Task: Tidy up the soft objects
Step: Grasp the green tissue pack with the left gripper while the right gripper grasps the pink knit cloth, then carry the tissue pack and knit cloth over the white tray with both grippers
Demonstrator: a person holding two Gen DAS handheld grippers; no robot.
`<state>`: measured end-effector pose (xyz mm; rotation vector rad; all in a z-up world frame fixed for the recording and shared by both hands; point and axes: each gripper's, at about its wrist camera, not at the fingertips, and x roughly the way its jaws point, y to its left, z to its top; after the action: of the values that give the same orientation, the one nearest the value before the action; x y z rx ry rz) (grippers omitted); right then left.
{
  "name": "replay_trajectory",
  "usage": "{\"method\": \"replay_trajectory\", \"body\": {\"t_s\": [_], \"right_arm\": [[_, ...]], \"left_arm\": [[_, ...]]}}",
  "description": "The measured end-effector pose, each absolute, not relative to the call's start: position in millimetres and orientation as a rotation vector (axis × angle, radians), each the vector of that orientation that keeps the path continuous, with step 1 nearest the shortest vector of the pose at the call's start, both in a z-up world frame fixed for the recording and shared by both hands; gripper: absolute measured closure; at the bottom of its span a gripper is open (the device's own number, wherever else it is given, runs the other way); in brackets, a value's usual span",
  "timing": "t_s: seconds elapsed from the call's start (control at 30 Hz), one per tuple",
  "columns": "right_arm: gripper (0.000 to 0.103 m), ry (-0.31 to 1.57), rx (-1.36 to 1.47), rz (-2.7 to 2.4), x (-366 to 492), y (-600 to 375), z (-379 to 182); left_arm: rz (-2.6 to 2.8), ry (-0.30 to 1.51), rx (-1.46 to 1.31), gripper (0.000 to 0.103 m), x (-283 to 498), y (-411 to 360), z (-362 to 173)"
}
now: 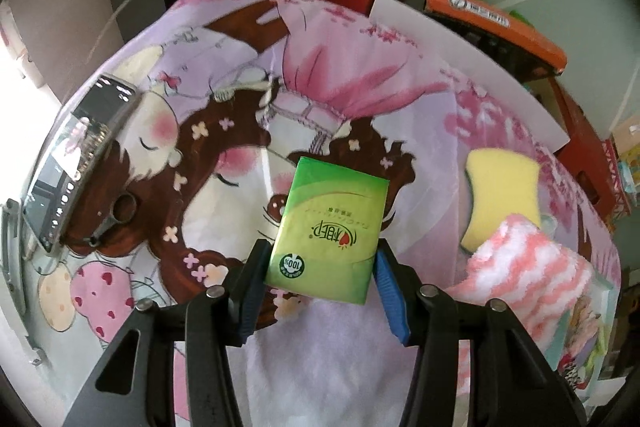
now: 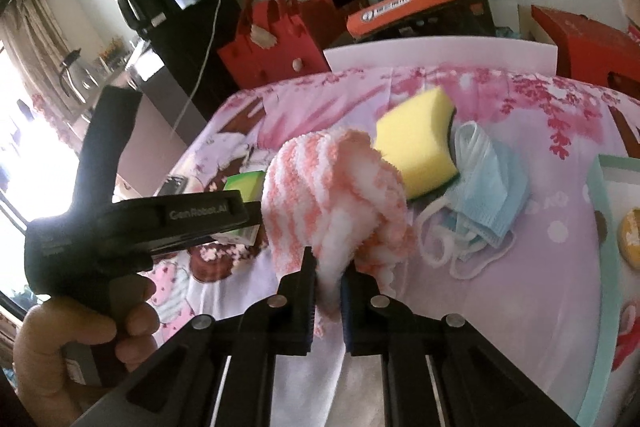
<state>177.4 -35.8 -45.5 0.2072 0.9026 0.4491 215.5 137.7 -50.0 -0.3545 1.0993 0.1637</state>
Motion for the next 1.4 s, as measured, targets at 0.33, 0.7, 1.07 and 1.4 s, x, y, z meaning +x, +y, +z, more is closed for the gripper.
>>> {"method": "replay_trajectory", "body": {"t_s": [0.33,0.7,1.07,1.4], "right_arm": [[0.092,0.785,0.263,0.486,165,-50,-8],[0.092,0.654,0.320,0.443,149,-88,30],[0.092,0.673,0.384,0.252,155,-154,23],[0.092,0.662,0.425,0.063,149,-223,20]], "left_arm": [[0.164,0.975,-0.363,0.050,198,141,-12],[0.146,0.893,-0.331,0.050,187,127,18],[0.053,0.881,-0.239,0.050,186,76,29],[-0.049,0.878,-0.143,0.050,184,20,36]]}}
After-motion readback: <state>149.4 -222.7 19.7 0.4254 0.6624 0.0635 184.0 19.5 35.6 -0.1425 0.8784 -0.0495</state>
